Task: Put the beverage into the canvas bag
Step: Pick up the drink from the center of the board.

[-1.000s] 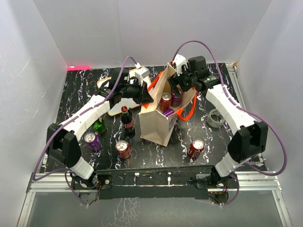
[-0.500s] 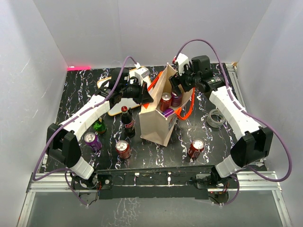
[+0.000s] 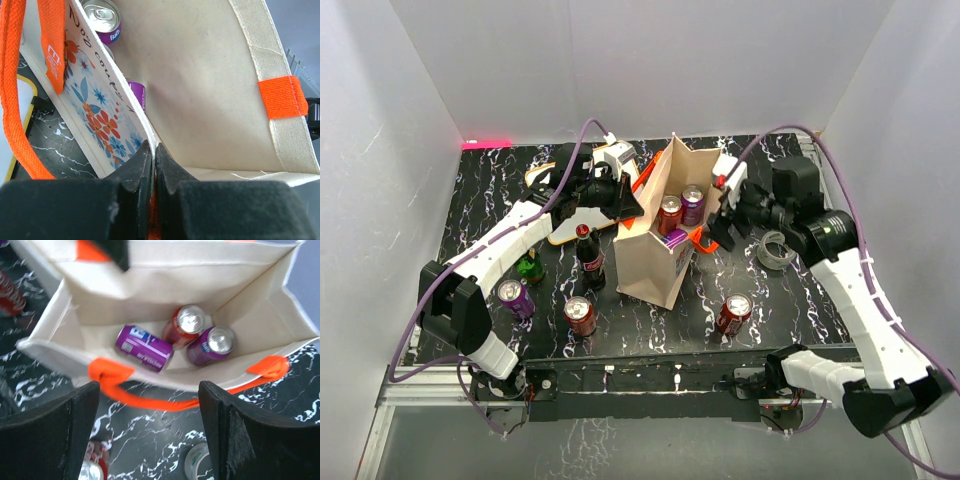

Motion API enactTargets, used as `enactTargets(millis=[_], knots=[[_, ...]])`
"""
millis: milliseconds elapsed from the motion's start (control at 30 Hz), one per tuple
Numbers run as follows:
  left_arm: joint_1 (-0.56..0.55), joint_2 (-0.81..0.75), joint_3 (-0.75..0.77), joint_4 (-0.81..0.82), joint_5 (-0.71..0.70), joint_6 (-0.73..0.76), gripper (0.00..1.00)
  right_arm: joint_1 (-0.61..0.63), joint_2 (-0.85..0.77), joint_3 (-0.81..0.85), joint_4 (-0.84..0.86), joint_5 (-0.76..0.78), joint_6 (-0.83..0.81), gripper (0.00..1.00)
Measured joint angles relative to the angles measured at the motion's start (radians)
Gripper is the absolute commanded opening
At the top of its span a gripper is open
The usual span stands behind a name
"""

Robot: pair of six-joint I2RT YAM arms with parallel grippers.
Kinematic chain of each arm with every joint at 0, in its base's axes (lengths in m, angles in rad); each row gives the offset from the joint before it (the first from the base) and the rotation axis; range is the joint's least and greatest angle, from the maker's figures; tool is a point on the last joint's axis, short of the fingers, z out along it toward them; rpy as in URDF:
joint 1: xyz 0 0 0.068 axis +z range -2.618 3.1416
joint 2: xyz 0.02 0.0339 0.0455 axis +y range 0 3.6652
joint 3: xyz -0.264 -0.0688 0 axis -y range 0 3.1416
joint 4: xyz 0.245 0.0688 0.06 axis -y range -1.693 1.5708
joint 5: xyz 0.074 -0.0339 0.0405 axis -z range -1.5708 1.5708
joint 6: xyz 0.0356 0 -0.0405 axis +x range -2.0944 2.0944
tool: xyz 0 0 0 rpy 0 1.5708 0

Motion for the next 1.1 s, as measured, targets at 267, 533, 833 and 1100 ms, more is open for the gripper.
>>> enactTargets(millis=[267,533,833,1100], knots=[[0.000,0.000,0.000,0.000,-0.004,0.000,0.00,-0.032,-0.149,-0.201,-0.192,-0.051,-0.138,0.84],[0.000,0.000,0.000,-0.001,-0.008,0.006,0.00,-0.032,-0.196,-0.333,-0.323,-0.008,-0.195,0.87],[0.000,0.000,0.000,-0.003,-0.015,0.016,0.00,-0.015,-0.222,-0.418,-0.362,0.059,-0.243,0.88],[0.000,0.000,0.000,-0.003,-0.019,0.019,0.00,0.006,-0.208,-0.506,-0.358,0.107,-0.268,0.89]])
